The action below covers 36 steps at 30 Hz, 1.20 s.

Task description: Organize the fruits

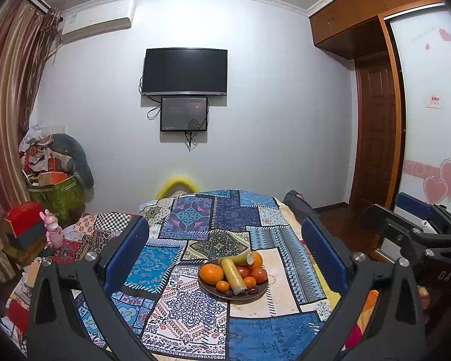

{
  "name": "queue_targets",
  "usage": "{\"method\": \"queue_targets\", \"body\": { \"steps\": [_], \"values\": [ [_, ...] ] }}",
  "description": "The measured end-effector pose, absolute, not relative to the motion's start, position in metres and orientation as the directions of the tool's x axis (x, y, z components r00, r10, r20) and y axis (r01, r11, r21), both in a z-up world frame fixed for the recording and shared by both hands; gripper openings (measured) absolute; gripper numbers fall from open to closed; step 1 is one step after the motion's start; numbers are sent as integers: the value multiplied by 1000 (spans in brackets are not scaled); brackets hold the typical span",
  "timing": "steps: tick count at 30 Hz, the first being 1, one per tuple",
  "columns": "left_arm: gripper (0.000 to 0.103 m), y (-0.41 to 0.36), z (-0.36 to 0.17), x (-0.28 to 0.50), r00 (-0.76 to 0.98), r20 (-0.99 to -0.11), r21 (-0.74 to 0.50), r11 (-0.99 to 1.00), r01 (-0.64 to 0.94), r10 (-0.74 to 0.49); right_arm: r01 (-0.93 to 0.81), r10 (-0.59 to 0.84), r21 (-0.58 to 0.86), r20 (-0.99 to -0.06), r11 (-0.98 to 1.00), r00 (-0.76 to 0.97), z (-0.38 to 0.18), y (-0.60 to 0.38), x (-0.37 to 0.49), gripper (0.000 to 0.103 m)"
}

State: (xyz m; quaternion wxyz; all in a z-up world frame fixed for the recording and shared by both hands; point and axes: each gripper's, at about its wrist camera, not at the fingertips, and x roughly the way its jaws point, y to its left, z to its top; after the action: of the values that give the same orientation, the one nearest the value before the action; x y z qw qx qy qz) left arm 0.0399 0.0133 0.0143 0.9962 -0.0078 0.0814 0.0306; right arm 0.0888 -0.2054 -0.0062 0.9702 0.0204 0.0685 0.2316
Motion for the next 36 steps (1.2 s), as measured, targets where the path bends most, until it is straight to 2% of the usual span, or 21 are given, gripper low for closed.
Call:
{"method": "queue_targets", "body": {
  "steps": [36],
  "values": [
    [103, 14, 14, 40, 984, -176, -31, 999, -25, 20, -451, 460, 94, -124, 888, 879, -1, -203, 85, 103]
  ]
}}
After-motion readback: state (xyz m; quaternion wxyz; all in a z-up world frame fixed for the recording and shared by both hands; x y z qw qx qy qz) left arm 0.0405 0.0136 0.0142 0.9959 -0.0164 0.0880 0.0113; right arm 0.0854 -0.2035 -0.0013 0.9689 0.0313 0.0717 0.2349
